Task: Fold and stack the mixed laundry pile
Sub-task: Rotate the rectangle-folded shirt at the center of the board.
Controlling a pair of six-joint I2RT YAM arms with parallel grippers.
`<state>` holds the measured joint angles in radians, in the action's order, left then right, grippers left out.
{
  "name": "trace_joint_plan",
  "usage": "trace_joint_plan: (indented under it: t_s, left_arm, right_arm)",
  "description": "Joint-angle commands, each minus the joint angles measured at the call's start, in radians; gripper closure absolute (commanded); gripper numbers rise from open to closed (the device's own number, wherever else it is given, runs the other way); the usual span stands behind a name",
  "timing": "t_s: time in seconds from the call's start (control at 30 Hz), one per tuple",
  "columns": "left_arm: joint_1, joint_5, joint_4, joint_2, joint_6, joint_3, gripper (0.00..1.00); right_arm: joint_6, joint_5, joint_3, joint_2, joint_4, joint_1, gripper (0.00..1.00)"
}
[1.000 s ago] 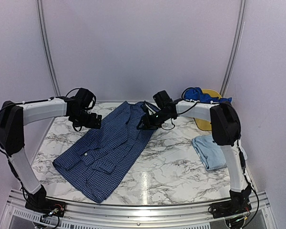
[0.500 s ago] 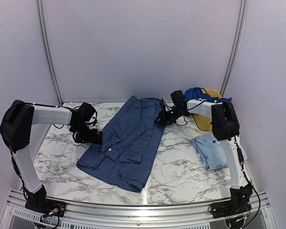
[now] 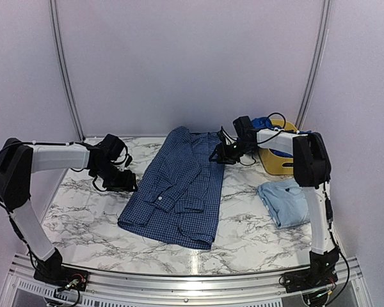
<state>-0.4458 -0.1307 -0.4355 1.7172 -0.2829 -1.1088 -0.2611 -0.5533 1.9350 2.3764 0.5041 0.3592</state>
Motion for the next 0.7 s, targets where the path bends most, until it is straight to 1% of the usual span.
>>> trace_joint_plan:
  t_s: [0.0,0.07,0.23,0.33,0.43,0.57,0.67]
  left_arm:
    - [-0.016,-0.001,-0.011,0.029,0.007,0.023,0.45]
    - [-0.033,0.01,-0.013,0.017,0.002,0.039,0.5]
    - [-0.128,0.024,-0.025,-0.084,0.006,0.083,0.51]
    - [-0.165,0.024,-0.03,-0.109,-0.007,0.119,0.52]
    - [-0.202,0.019,-0.029,-0.118,-0.024,0.141,0.54]
    - [-0.216,0.01,-0.008,-0.128,-0.089,0.145,0.59]
    - [-0.241,0.003,0.01,-0.12,-0.107,0.137,0.61]
  right_arm:
    - [-0.014,-0.086,-0.156,-0.123,-0.075,0.079,0.51]
    - [-0.013,-0.108,-0.218,-0.143,-0.077,0.118,0.51]
    - [-0.081,-0.184,-0.337,-0.217,-0.175,0.187,0.5]
    - [-0.076,-0.202,-0.325,-0.241,-0.175,0.224,0.49]
    - [-0.029,-0.208,-0.304,-0.252,-0.172,0.273,0.49]
    - [0.111,-0.145,-0.216,-0.213,-0.078,0.344,0.48]
    - [0.143,-0.119,-0.177,-0.176,-0.032,0.377,0.47]
